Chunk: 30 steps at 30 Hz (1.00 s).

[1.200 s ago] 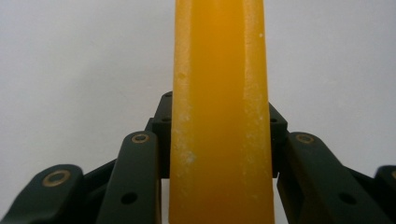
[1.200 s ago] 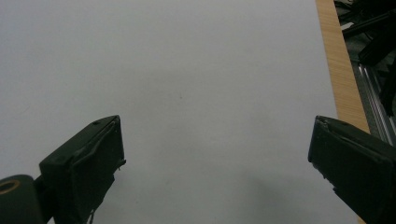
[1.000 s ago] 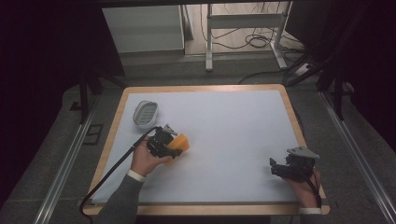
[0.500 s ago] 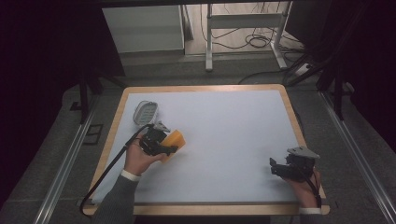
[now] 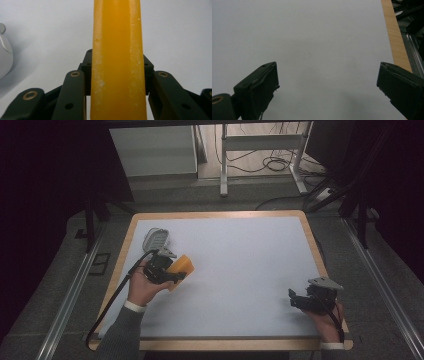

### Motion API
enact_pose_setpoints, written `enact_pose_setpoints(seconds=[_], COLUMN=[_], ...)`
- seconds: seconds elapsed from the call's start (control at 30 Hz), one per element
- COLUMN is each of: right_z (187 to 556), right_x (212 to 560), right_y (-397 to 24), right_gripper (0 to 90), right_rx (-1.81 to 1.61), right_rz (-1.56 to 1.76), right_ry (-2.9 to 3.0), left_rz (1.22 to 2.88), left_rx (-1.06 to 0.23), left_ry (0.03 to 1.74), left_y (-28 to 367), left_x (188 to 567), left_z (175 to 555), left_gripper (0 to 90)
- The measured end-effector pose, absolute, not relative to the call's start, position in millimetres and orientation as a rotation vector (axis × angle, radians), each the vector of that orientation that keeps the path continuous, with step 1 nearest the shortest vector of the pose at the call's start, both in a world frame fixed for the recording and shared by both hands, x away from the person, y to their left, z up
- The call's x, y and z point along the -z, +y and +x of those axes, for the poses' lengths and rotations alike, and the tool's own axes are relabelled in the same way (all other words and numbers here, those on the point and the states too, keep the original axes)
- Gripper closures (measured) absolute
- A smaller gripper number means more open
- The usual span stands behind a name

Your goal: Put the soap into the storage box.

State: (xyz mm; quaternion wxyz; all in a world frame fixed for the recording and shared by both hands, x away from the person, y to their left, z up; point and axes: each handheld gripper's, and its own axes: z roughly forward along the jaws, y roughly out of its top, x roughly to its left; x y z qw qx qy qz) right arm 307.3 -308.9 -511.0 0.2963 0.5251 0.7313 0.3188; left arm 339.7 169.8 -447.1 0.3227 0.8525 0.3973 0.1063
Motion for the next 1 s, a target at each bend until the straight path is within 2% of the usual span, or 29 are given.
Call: enact_pose_setpoints(seconds=[1.0], right_z=[307], right_x=[510], right_y=[-312], right_gripper=[4.1], right_rx=[-0.840], right_rz=[1.395], right_ry=[1.937], left_rz=[2.182], left_rx=[-0.311], left_ry=[1.117], left_y=[199], left_x=[432], left_z=[354], left_gripper=[61.0])
